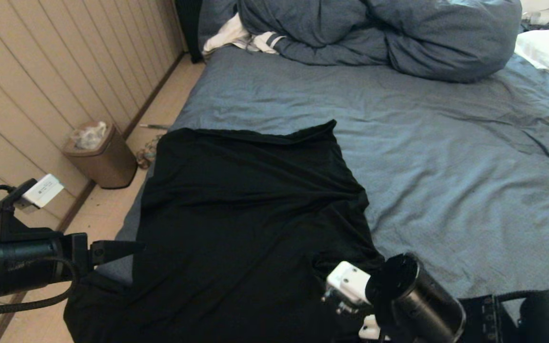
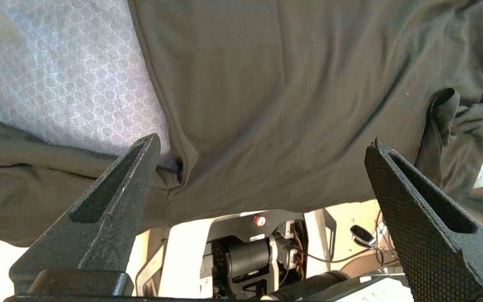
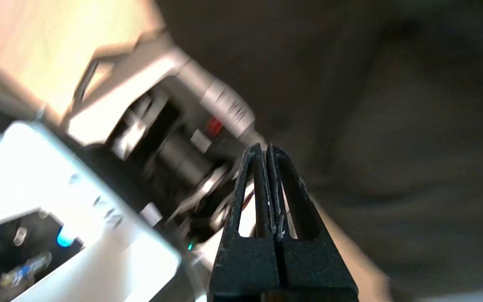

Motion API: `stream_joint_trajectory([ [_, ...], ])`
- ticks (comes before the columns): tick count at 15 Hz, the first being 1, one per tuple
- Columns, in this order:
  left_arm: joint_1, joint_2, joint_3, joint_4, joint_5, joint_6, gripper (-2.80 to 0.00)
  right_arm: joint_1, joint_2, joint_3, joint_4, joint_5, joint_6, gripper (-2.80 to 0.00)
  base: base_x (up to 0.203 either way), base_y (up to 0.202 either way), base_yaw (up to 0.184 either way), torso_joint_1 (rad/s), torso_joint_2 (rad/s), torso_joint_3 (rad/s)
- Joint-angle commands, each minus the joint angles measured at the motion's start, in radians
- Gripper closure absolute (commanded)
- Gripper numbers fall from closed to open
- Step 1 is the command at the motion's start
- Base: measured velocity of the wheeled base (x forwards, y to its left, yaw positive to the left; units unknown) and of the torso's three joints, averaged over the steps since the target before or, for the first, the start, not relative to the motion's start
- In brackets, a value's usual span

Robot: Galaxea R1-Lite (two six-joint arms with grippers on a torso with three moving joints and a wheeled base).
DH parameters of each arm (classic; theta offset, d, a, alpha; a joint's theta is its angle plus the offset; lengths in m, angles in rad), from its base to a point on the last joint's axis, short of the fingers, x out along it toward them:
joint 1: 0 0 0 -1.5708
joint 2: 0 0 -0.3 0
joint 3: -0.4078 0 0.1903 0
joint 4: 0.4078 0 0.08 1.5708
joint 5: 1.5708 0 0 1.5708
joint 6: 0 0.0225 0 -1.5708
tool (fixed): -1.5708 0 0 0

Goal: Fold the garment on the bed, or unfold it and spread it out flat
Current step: Fold the black T-shirt

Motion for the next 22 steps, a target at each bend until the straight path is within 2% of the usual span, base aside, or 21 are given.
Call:
stream_joint_trajectory([
  [1, 0.0, 0.004, -0.003, 0.0, -0.003, -0.002, -2.8, -0.086, -0.072, -0.013, 0.026, -0.001, -0.024, 0.0, 0.0, 0.0, 0.0, 0.0, 0.0, 0.0],
  [3, 0.0, 0.005, -0.004, 0.0, -0.003, -0.002, -2.8, -0.169, -0.063, -0.018, 0.051, 0.0, -0.07, 0.0, 0.0, 0.0, 0.0, 0.0, 0.0, 0.0],
  [4, 0.0, 0.005, -0.004, 0.0, -0.003, -0.002, -2.8, -0.185, -0.042, -0.019, 0.052, 0.002, -0.088, 0.0, 0.0, 0.0, 0.0, 0.0, 0.0, 0.0],
  [9, 0.0, 0.025, 0.001, -0.005, -0.002, -0.002, -2.8, -0.182, 0.123, -0.066, 0.045, 0.009, -0.093, 0.0, 0.0, 0.0, 0.0, 0.0, 0.0, 0.0],
  [12, 0.0, 0.028, 0.002, -0.005, 0.001, 0.001, -2.8, -0.116, 0.183, -0.07, -0.002, 0.01, -0.088, 0.0, 0.0, 0.0, 0.0, 0.0, 0.0, 0.0],
  [19, 0.003, 0.045, 0.004, -0.005, 0.002, -0.005, -2.8, 0.06, 0.157, -0.048, -0.01, 0.009, -0.078, 0.0, 0.0, 0.0, 0.0, 0.0, 0.0, 0.0],
  [22, 0.087, 0.065, 0.001, -0.046, -0.002, -0.019, -2.8, 0.049, 0.11, -0.05, -0.01, 0.005, -0.078, 0.0, 0.0, 0.0, 0.0, 0.0, 0.0, 0.0],
])
